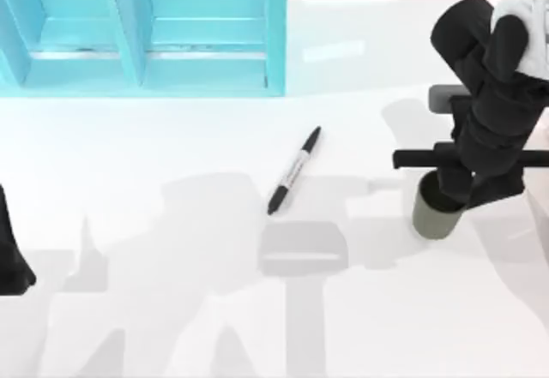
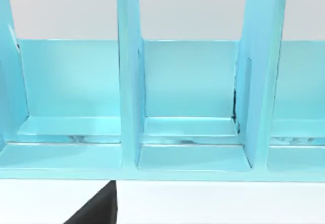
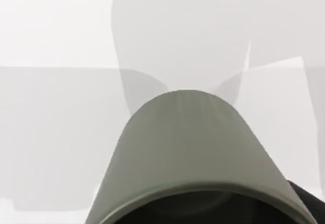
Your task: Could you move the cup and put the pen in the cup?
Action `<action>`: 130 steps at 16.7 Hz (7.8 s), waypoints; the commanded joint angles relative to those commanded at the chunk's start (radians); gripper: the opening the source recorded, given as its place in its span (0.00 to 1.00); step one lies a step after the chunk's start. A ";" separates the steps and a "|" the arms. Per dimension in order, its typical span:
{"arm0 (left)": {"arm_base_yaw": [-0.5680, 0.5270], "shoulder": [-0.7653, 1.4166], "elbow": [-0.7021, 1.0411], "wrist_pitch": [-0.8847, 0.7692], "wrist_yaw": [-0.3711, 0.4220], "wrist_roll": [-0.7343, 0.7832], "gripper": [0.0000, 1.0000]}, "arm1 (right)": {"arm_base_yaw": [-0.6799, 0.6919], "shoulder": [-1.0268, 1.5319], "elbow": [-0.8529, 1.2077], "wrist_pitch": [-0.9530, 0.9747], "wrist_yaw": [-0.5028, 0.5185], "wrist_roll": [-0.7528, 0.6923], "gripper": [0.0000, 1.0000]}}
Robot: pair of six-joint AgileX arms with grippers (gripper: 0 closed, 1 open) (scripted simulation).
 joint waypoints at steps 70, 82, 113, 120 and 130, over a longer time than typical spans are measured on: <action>0.000 0.000 0.000 0.000 0.000 0.000 1.00 | 0.216 0.548 0.673 0.039 -0.106 0.686 1.00; 0.000 0.000 0.000 0.000 0.000 0.000 1.00 | 0.225 0.596 0.643 0.111 -0.104 0.694 0.62; 0.000 0.000 0.000 0.000 0.000 0.000 1.00 | 0.355 0.104 0.349 -0.087 -0.048 0.791 0.00; 0.000 0.000 0.000 0.000 0.000 0.000 1.00 | 0.378 0.064 0.277 0.020 0.046 0.702 0.00; 0.000 0.000 0.000 0.000 0.000 0.000 1.00 | 0.538 -0.133 -0.349 0.983 0.735 0.113 0.00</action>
